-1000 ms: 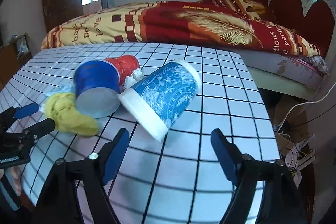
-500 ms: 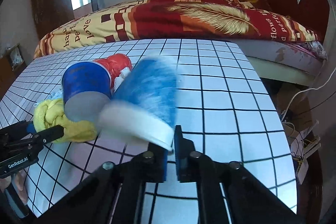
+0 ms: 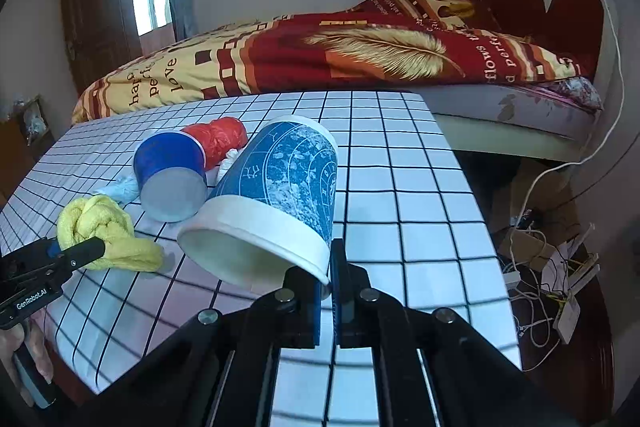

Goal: Collect trash
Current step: 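Grasp the yellow cloth with the left tool while the right tool grasps the blue-white paper cup, then carry the yellow cloth and paper cup over the bin and open both tools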

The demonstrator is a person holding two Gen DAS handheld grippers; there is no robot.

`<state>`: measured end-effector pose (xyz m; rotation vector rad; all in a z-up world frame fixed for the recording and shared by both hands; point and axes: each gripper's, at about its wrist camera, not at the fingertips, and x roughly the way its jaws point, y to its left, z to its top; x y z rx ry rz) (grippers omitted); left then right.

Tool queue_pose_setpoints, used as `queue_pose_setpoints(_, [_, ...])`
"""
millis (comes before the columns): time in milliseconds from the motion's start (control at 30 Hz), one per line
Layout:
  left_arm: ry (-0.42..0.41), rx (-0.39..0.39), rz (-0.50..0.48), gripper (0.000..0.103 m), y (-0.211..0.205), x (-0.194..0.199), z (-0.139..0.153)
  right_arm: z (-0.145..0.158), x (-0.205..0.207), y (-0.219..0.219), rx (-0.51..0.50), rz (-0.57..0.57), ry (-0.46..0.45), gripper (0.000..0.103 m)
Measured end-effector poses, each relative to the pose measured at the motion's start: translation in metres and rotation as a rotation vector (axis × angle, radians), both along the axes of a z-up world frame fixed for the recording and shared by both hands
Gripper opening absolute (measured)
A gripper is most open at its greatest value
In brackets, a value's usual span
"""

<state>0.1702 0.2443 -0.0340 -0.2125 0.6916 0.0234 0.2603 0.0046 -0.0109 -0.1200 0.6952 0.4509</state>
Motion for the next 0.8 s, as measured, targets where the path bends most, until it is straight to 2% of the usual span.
queue_pose_setpoints(367, [-0.031, -0.006, -0.052, 0.038, -0.035, -0.019, 0.012, 0.01, -0.044, -0.054, -0.007, -0.037, -0.031, 0.004])
queue_pose_setpoints(800, [-0.07, 0.032, -0.236, 0.038, -0.125, -0.022, 0.024, 0.01, -0.083, -0.145, 0.001, -0.17, -0.033, 0.004])
